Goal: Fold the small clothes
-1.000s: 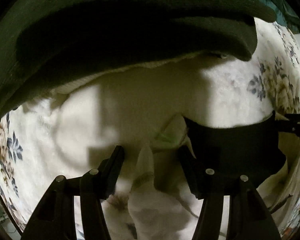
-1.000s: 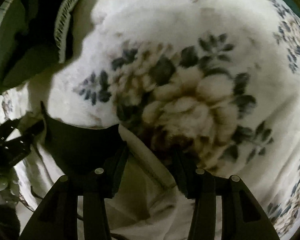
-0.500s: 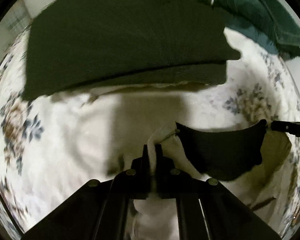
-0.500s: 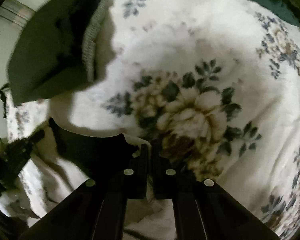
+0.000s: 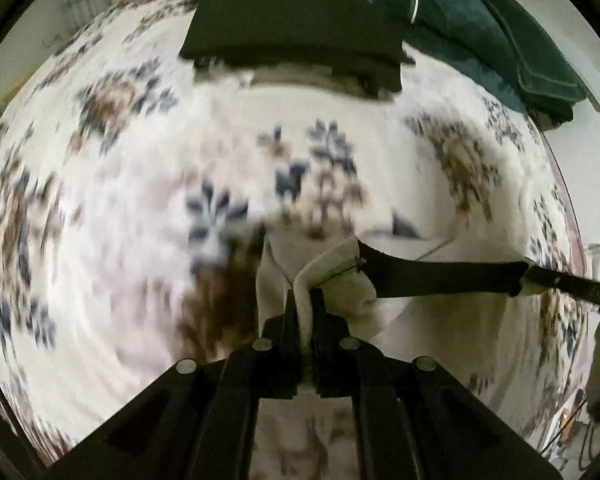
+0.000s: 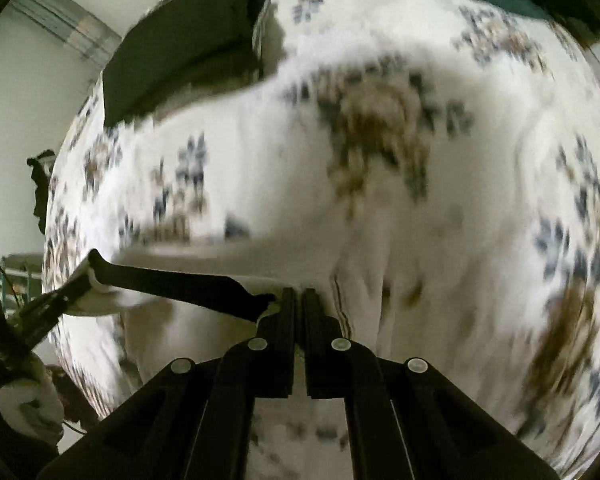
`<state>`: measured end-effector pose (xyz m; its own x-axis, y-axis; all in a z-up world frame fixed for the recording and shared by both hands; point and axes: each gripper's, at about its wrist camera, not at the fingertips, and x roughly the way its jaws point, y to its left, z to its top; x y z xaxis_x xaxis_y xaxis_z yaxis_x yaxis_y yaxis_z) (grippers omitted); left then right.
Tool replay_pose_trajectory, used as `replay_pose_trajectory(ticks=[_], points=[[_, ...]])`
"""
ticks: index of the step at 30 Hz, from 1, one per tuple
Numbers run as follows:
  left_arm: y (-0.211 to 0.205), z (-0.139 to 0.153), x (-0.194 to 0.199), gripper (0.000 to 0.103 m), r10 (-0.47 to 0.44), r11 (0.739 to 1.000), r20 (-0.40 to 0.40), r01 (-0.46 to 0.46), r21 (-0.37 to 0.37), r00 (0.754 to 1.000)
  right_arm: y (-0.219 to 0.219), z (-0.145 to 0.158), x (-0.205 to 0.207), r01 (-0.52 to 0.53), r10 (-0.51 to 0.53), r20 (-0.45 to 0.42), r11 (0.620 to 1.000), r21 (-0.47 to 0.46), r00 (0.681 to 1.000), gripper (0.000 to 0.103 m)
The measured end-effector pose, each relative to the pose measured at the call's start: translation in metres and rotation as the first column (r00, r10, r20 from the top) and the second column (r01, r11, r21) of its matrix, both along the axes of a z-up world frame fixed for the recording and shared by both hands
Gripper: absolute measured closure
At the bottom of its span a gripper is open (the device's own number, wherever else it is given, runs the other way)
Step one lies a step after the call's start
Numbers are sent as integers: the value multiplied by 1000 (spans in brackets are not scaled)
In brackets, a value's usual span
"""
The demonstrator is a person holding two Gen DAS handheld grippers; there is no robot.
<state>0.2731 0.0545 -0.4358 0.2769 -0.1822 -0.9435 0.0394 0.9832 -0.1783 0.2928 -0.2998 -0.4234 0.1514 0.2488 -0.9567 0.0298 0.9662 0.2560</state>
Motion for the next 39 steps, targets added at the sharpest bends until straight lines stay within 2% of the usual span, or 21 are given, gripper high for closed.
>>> replay_pose_trajectory(ticks=[5, 9, 10, 11, 12, 13, 14, 16, 18, 20, 21, 24, 27, 28, 29, 30, 31, 34, 36, 38, 39], points=[[0, -22, -48, 99, 21, 1000, -73, -22, -18, 997, 4, -31, -63, -25, 22, -53, 998, -49, 998, 100], [9, -38, -74, 95, 29, 999, -156, -35, -39, 987, 0, -45, -91, -43, 36, -126, 998, -54, 991, 97], [15, -38, -82, 83, 37, 998, -167, -44, -40, 985, -2, -47, -95, -43, 36, -149, 998, -42, 988, 94], [21, -38, -88, 69, 49, 997, -173, -58, -45, 984, -6, -50, -101, -43, 37, -186, 999, -26, 982, 88], [29, -37, -93, 63, 68, 995, -180, -80, -60, 981, -10, -52, -105, -38, 32, -210, 999, -23, 977, 74], [38, -36, -97, 57, 92, 991, -188, -107, -74, 978, -15, -52, -109, -29, 24, -231, 999, -19, 973, 67], [47, -34, -99, 57, 122, 986, -197, -141, -84, 973, -25, -50, -114, 0, 1, -239, 1000, 4, 971, 63], [64, -31, -95, 56, 182, 971, -205, -209, -116, 962, -41, -44, -115, 64, -52, -239, 997, 43, 970, 63], [75, -25, -84, 56, 235, 953, -182, -263, -151, 955, -63, -36, -108, 175, -146, -225, 978, 114, 963, 61], [79, -22, -66, 48, 268, 937, -158, -295, -189, 950, -79, -34, -98, 262, -227, -200, 949, 173, 953, 55], [77, -24, -51, 47, 277, 927, -150, -305, -218, 949, -86, -34, -90, 306, -273, -178, 931, 200, 945, 54], [64, -38, -16, 47, 261, 923, -152, -293, -250, 953, -97, -46, -62, 397, -370, -148, 884, 248, 917, 53], [42, -62, 18, 47, 189, 946, -173, -226, -233, 967, -98, -71, -40, 452, -409, -203, 852, 264, 890, 53], [36, -68, 26, 50, 164, 958, -165, -197, -209, 972, -96, -76, -36, 459, -409, -223, 845, 274, 885, 53], [32, -70, 30, 75, 154, 965, -146, -180, -189, 977, -94, -81, -35, 463, -406, -238, 840, 283, 882, 58], [30, -73, 35, 93, 145, 968, -136, -169, -185, 980, -94, -79, -35, 464, -412, -223, 838, 289, 883, 90], [29, -75, 39, 97, 142, 968, -143, -168, -187, 979, -93, -75, -38, 463, -418, -206, 841, 281, 885, 98], [34, -75, 54, 97, 156, 966, -124, -178, -188, 980, -98, -61, -46, 494, -471, -151, 838, 229, 869, 98], [38, -83, 64, 97, 163, 956, -155, -195, -221, 974, -104, -67, -51, 526, -499, -173, 827, 198, 849, 98], [40, -91, 70, 93, 161, 948, -200, -208, -242, 966, -102, -74, -52, 517, -478, -211, 831, 204, 852, 98], [41, -90, 70, 92, 158, 946, -214, -210, -247, 964, -100, -75, -53, 517, -470, -232, 827, 222, 852, 93]])
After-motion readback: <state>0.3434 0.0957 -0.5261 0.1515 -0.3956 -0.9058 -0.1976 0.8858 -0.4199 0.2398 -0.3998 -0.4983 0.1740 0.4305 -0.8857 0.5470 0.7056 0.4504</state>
